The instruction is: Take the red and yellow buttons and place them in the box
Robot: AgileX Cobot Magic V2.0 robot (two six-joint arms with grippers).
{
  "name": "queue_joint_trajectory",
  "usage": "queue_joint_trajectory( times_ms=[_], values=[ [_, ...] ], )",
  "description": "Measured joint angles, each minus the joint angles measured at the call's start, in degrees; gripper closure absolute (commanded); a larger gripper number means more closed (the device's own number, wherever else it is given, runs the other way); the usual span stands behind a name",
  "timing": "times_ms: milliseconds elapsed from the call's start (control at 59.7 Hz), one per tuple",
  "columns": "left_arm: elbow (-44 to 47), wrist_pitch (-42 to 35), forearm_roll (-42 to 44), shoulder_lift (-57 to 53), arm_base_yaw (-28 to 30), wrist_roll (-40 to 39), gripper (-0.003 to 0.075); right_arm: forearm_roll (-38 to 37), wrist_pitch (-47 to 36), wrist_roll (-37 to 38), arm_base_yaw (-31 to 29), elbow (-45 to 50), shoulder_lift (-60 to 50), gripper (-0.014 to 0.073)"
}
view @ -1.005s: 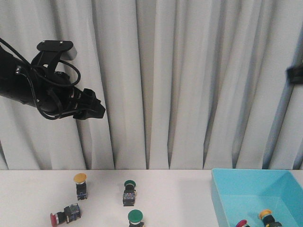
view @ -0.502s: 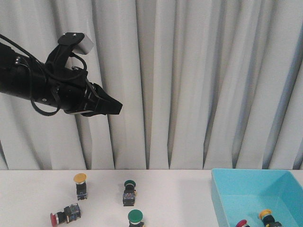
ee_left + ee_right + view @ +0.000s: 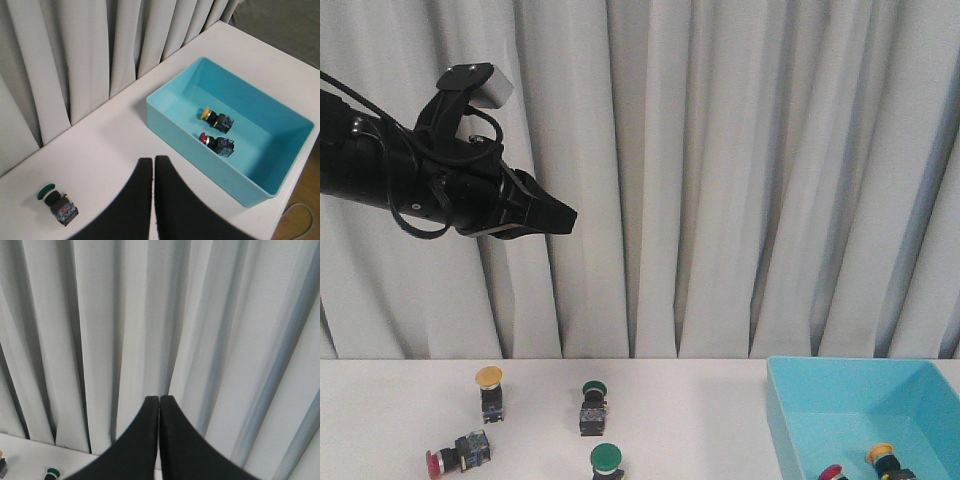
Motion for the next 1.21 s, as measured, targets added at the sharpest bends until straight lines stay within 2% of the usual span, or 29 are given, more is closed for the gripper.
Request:
queue_joint_trajectory(
  times_ms=[603,737,887,1005,1105,1206],
  values=[
    [0.00,-0.24,0.94,0.00,-0.46,0.00,0.0726,0.00,-0.04,0.00,0.00,0.00,0.00,0.0603],
    [0.20,-2.47,13.03,-2.47,-2.97,-2.87,0.0726,0.12,-0.04,0.00,0.00,0.00,0.00,0.0603],
    [0.27,-4.16,32.16,-11.82,-5.66,-15.83,0.0726,0.16,-0.04,0.00,0.00,0.00,0.00,0.0603],
    [1.65,-4.15,42.36,-20.41,-5.95,-20.35,0.0726,0.16,-0.04,0.00,0.00,0.00,0.00,0.0603],
    [8.73,-7.58,47.71,-28.42,-5.95,-21.08,0.0726,0.16,-0.04,0.00,0.00,0.00,0.00,0.0603],
    [21.59,-18.11,49.51,-38.68,-5.90,-21.33,0.0726,0.16,-0.04,0.00,0.00,0.00,0.00,0.0603]
  ],
)
